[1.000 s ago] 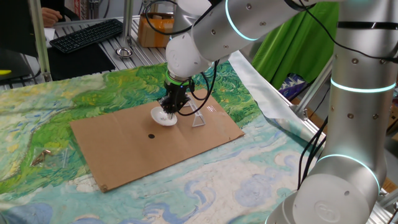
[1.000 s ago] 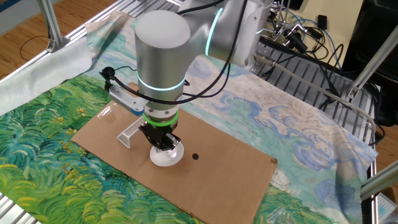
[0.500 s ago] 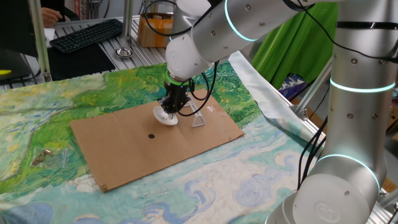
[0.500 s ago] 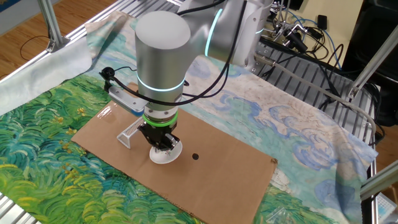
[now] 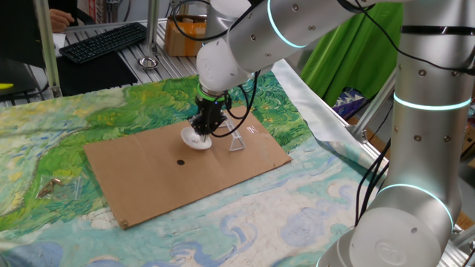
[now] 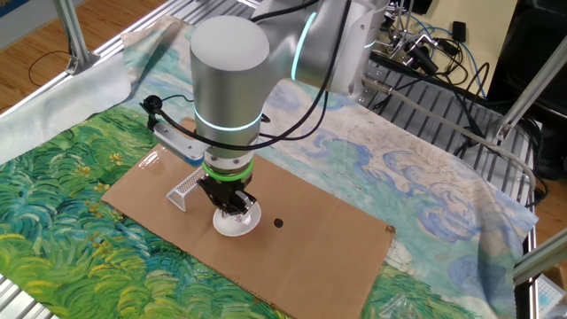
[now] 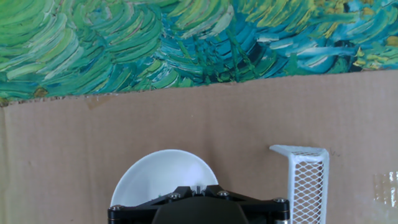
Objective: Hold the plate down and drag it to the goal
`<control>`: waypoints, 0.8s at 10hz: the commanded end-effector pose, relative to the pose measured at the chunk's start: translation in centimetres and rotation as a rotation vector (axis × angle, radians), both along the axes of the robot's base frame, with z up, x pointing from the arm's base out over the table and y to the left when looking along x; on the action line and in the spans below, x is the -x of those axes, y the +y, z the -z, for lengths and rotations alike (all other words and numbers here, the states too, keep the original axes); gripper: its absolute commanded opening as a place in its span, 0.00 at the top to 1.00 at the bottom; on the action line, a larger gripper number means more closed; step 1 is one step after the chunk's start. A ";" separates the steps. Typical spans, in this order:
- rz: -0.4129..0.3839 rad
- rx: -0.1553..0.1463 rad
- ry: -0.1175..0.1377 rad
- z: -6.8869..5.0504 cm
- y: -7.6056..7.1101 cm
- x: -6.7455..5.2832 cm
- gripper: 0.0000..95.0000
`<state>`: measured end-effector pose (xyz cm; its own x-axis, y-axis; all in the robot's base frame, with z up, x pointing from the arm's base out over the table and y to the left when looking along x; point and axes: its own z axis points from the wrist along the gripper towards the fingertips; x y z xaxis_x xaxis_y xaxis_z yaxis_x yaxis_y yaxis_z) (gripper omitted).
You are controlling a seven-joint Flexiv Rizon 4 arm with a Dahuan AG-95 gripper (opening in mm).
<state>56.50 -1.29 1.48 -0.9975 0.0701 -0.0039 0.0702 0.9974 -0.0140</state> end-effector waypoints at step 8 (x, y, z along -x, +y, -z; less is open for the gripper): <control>0.068 -0.032 0.024 -0.7 2.7 0.2 1.00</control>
